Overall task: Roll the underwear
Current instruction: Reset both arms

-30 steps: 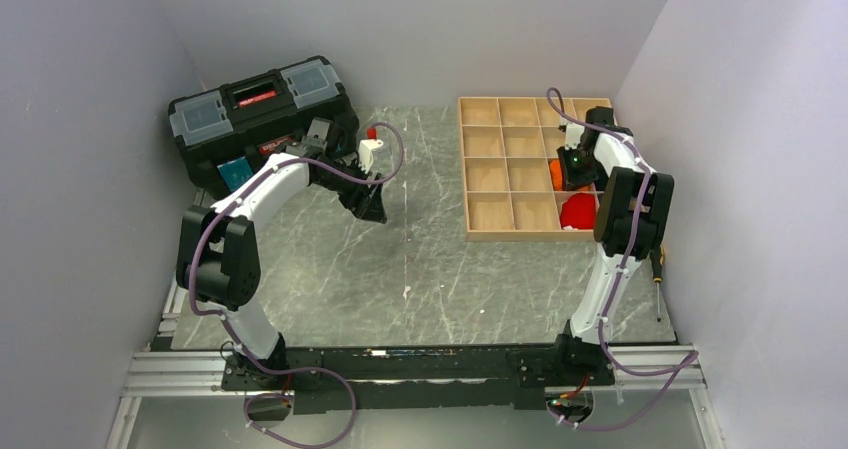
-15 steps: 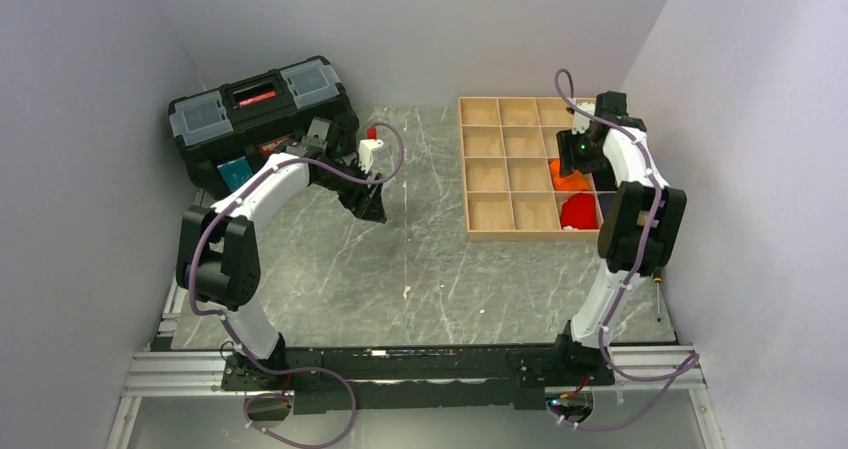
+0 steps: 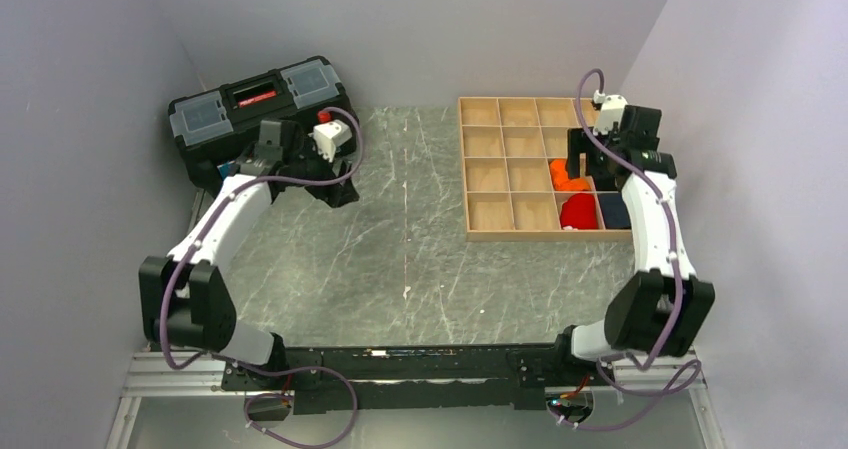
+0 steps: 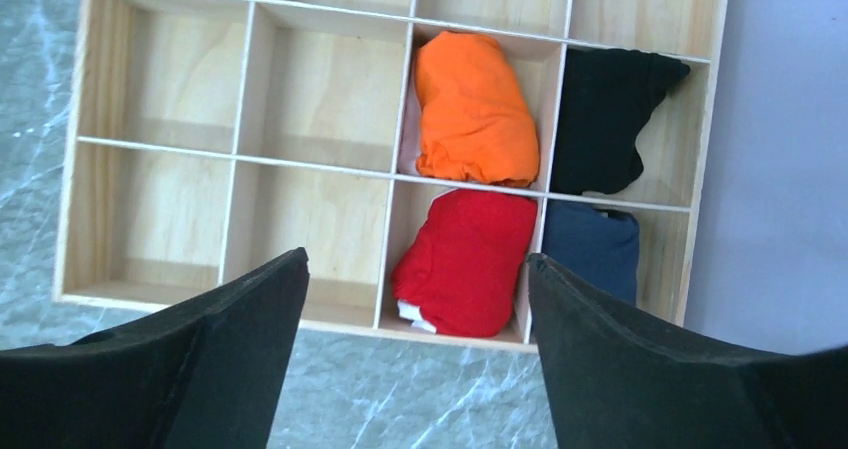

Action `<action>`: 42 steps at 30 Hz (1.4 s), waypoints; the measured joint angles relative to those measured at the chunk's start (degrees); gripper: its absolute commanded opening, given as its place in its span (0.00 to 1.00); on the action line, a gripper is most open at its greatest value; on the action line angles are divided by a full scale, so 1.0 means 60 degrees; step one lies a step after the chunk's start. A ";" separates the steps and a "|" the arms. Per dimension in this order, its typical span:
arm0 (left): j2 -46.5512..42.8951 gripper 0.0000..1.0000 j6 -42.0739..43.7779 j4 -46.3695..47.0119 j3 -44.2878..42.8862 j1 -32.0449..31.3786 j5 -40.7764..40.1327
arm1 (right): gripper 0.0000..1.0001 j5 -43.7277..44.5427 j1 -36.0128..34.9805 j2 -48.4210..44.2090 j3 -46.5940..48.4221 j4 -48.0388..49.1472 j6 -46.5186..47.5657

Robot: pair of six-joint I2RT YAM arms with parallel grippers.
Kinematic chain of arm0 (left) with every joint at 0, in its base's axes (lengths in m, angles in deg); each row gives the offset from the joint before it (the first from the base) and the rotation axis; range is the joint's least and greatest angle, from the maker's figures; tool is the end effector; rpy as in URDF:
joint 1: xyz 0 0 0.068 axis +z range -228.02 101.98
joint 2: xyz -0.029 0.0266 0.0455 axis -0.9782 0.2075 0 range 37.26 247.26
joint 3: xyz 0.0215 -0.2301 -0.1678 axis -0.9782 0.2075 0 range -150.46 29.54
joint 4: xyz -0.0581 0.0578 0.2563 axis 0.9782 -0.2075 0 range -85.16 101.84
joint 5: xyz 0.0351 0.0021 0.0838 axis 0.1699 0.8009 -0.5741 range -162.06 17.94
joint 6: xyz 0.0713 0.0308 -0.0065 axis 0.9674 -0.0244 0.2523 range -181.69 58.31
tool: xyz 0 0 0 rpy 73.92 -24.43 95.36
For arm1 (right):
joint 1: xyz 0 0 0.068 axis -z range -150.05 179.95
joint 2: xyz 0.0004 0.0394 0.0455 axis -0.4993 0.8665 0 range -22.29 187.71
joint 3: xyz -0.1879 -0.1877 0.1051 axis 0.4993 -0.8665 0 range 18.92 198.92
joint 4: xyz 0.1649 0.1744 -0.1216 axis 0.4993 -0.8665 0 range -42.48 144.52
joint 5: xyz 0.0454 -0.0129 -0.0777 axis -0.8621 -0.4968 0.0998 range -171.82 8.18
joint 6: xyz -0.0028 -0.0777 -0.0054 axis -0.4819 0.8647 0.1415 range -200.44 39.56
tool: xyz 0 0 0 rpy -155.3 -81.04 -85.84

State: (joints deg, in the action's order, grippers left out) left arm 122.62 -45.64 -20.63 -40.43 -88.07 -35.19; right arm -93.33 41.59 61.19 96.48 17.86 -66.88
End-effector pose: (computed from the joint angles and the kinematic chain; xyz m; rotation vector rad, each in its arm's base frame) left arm 0.3307 -0.0991 0.2862 0.8024 2.1610 -0.7150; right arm 0.3445 -0.0573 0.3283 -0.1401 2.2914 0.0058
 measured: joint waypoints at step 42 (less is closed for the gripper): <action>-0.6900 0.99 -0.0718 0.2131 0.4324 0.3876 -0.2248 | 1.00 -0.0703 0.0459 -0.7082 -0.5297 0.1869 -0.0433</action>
State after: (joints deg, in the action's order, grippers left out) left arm 81.23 -49.94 -7.84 -14.49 -64.81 -48.68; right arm -97.55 44.34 18.70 64.70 29.07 -69.48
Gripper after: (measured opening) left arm 0.994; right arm 0.994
